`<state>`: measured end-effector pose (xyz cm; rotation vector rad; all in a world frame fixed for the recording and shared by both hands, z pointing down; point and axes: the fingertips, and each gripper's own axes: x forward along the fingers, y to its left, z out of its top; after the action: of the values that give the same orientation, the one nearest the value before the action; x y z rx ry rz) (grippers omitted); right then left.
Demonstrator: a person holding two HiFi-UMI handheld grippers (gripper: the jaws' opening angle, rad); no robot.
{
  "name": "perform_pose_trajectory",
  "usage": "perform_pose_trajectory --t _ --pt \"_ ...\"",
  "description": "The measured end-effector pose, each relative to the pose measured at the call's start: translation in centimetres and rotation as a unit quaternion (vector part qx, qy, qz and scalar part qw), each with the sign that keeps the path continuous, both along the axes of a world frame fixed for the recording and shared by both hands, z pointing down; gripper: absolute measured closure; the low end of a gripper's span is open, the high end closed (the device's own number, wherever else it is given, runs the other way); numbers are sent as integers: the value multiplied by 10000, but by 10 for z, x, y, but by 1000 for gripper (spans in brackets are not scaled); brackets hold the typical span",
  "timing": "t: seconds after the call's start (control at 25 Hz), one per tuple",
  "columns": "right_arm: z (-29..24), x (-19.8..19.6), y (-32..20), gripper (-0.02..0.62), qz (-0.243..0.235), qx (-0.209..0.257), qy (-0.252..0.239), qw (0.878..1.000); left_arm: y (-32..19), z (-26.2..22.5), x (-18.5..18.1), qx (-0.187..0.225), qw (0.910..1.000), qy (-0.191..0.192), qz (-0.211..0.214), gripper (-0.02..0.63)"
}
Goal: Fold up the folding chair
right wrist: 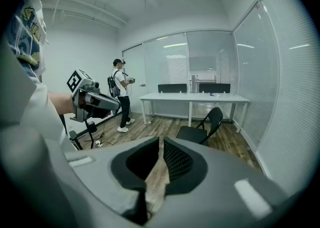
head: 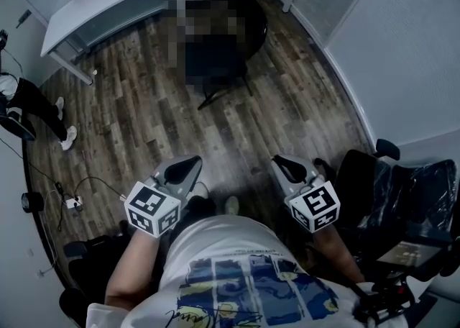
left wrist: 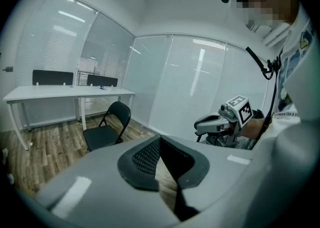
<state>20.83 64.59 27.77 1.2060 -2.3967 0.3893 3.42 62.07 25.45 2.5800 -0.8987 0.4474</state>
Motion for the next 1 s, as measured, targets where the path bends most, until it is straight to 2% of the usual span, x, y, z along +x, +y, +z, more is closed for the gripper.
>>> perform_pose_trajectory --t 0.32,0.48,0.8,1.0 --pt "7 11 5 565 -47 -35 -24 10000 2 4 9 -35 9999 -16 -160 600" --pt "12 15 1 563 74 -64 -31 9999 -5 10 9 -88 9998 9 -156 600" --pt "15 16 -30 555 310 -103 55 9995 -44 17 12 -97 9999 101 14 600" --pt "11 11 -66 555 430 -114 159 9989 -88 18 4 -89 9998 170 59 598"
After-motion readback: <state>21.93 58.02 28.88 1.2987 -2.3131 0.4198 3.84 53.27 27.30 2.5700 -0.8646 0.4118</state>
